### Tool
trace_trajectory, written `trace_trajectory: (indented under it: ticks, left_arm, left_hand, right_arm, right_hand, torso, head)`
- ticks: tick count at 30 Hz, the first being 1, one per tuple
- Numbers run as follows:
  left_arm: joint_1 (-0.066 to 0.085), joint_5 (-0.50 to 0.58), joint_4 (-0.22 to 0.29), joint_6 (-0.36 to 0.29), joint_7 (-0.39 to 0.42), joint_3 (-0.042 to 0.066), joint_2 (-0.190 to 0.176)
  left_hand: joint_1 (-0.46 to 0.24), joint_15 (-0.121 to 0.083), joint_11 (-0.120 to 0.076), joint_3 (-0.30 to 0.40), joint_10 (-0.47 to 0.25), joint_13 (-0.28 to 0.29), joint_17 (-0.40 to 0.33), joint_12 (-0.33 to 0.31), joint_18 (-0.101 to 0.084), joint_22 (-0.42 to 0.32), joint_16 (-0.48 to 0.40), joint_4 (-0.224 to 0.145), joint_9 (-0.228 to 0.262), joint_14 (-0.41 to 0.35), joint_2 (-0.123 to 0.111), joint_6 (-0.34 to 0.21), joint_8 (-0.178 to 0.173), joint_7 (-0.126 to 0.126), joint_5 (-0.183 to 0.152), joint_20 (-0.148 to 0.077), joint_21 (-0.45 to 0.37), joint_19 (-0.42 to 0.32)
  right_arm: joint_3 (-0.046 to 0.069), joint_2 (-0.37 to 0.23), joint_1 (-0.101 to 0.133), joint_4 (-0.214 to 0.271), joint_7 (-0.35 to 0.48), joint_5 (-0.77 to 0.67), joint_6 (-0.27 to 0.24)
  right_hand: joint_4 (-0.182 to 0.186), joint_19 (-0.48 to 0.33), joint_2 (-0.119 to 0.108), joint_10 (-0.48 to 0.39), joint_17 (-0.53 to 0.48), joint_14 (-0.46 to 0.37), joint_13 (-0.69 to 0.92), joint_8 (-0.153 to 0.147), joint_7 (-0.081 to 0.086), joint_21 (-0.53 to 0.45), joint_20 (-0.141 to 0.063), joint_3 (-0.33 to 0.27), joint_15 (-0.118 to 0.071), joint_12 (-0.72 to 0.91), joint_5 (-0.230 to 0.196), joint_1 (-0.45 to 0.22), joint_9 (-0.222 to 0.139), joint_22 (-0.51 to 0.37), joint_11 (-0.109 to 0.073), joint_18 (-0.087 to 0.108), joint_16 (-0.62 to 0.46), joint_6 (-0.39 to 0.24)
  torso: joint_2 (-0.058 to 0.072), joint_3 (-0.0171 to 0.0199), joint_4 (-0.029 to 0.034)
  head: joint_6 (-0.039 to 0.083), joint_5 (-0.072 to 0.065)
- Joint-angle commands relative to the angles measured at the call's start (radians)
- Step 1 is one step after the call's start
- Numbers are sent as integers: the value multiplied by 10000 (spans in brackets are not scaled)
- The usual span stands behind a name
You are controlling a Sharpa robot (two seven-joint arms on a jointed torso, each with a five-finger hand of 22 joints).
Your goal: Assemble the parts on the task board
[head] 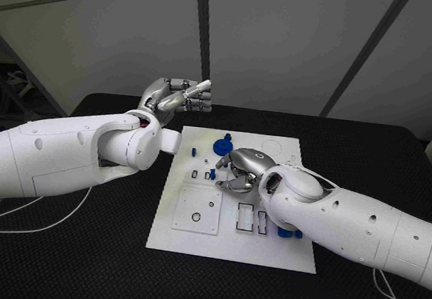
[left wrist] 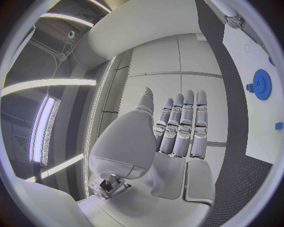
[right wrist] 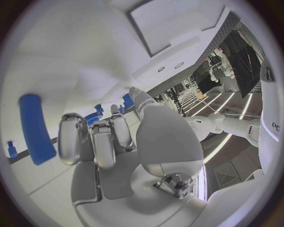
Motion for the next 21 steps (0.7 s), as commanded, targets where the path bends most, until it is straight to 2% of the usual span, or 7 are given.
trace_trajectory:
  ticks: [1, 7, 12, 16, 18, 20, 21]
  left_arm:
    - [12, -258, -31, 78, -192, 7, -16]
    - [12, -706, -147, 143, -560, 6, -38]
    - [11, -1641, -327, 419, -1407, 5, -49]
    - [11, -2680, -520, 895, -2468, 5, -48]
    - [15, -3517, -648, 1469, -3468, 6, -53]
    - [26, -4321, -727, 2030, -4276, 8, -48]
    - [36, -4782, -763, 2382, -4691, 9, -39]
  left_hand:
    - [-24, -53, -37, -110, 168, 27, 80, 85, -73, 36, 148, 0, 17, 184, 80, 135, -34, -26, 7, -90, 102, 114]
    - [-6, -320, -266, -281, 810, 181, 461, 336, -62, 221, 760, -51, 55, 895, 134, 546, 101, -168, 11, -311, 491, 572]
    - [181, -586, -503, -352, 1318, 370, 987, 591, -69, 475, 1546, -155, 77, 1421, 258, 857, 212, -364, 22, -566, 956, 998]
    - [205, -951, -841, -400, 2086, 753, 1746, 1132, -63, 846, 2675, -189, 183, 2110, 320, 1319, 425, -698, 21, -906, 1623, 1604]
    - [38, -1254, -1076, -407, 2503, 1305, 2848, 1732, -90, 1341, 4140, -109, 308, 2584, 395, 1566, 532, -957, 96, -1226, 2467, 2243]
    - [-391, -1379, -1270, -472, 2778, 1853, 6577, 2366, -193, 2485, 8025, 130, 443, 3338, 415, 1631, 618, -1040, 40, -1426, 3743, 3034]
    - [-573, -1429, -1270, -472, 2743, 2115, 7633, 2630, -371, 3803, 9085, 246, 533, 3424, 461, 1661, 688, -1085, 50, -1496, 4790, 3512]
  right_arm:
    - [2, -209, 11, 317, -73, -102, -531]
    - [12, -799, 31, 1010, 182, -26, -1106]
    - [27, -1470, 171, 1632, 1668, 1251, -1863]
    - [137, -1989, 360, 1988, 2522, 2731, -1781]
    - [293, -2412, 490, 2241, 2853, 3829, -1338]
    - [414, -2753, 595, 2415, 3016, 4667, -908]
    - [475, -2919, 654, 2476, 3083, 5108, -685]
  right_hand:
    - [23, -19, -47, -58, 2632, 1059, 419, 49, -11, -23, 60, -62, 60, -48, 55, 39, 10, 297, 6, -38, 51, -64]
    - [46, -30, -73, -26, 2632, 1059, 447, 110, -19, -31, 68, -125, 62, -11, 129, 70, 37, 284, 3, -33, 51, -3]
    - [-44, -279, 117, -86, 2431, 1006, 362, 363, -100, -200, 31, -17, -6, -70, 477, 387, 129, -48, -75, 40, -32, 389]
    - [-104, -924, 180, -320, 1753, 812, 77, 617, -189, -663, -47, 43, -84, -331, 593, 495, 210, -921, -165, 227, -345, 886]
    - [-114, -1310, 193, -583, 1250, 660, -257, 716, -259, -980, -107, 72, -155, -645, 619, 506, 233, -1459, -230, 336, -618, 1126]
    - [-108, -1596, 213, -807, 837, 539, -559, 754, -296, -1244, -154, 100, -201, -933, 630, 505, 234, -1879, -274, 416, -867, 1252]
    - [-104, -1796, 225, -904, 600, 468, -708, 781, -330, -1440, -188, 126, -233, -1083, 640, 506, 237, -2179, -309, 475, -1029, 1338]
  torso:
    - [-14, 4, -13]
    - [-33, 0, -34]
    - [-22, 6, -4]
    - [-57, -9, -4]
    - [-110, -12, -14]
    - [-148, -10, -16]
    - [-171, -7, -17]
  head:
    - [29, -6]
    - [87, -22]
    - [165, -51]
    - [225, -73]
    - [233, -56]
    - [247, -47]
    - [233, -57]
